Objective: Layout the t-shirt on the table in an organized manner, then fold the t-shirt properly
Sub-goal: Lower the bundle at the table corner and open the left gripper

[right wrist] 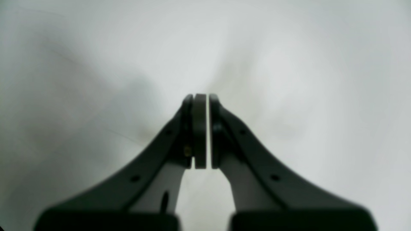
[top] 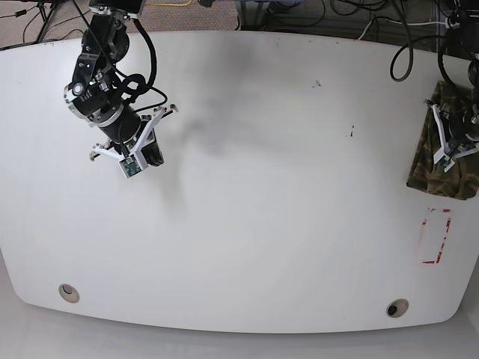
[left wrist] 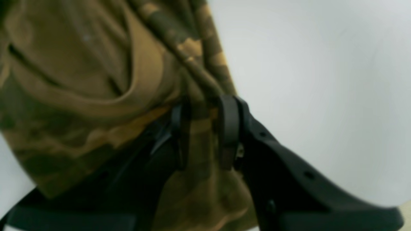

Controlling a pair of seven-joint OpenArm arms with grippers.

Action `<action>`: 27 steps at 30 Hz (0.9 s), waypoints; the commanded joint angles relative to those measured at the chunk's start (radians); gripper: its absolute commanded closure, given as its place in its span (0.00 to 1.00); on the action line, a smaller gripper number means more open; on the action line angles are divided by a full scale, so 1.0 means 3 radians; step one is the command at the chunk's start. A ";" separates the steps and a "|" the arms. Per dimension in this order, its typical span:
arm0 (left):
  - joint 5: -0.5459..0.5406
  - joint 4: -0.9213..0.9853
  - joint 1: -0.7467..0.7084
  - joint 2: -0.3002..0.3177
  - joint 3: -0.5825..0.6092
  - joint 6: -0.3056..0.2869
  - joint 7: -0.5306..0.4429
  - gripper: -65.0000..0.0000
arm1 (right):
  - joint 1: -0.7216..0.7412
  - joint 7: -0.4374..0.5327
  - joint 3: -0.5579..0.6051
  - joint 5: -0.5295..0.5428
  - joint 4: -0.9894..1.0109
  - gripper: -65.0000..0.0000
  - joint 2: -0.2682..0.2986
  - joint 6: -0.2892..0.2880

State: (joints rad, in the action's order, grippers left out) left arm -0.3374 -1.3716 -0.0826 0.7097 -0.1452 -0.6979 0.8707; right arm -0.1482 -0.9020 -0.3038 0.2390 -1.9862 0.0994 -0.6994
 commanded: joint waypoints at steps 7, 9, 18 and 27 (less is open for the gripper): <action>-0.0013 -0.0034 -0.0152 0.0184 -0.0342 -0.0001 -0.0025 0.79 | -0.0015 0.0063 -0.0008 0.0040 -0.0097 0.98 0.0024 0.0004; -0.0018 -0.0039 -0.0208 0.0214 -0.0414 -0.0001 -0.0025 0.79 | -0.0025 0.0063 -0.0008 0.0040 -0.0118 0.98 0.0024 0.0004; -0.0023 -0.0248 -0.0172 0.0220 -0.0526 -0.0001 0.0072 0.79 | -0.0035 0.0063 -0.0002 0.0040 -0.0133 0.98 0.0024 0.0004; -0.0003 -0.1271 -0.0096 -0.0179 -0.1038 -0.0001 0.0532 0.79 | 0.0000 0.0084 -0.0002 -0.0001 -0.0133 0.98 0.0055 0.0004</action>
State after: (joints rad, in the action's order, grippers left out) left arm -0.3389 -1.6844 -0.1181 0.6785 -0.4400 -0.6960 1.0260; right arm -0.1619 -0.9012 -0.3016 0.2287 -2.0022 0.1066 -0.6994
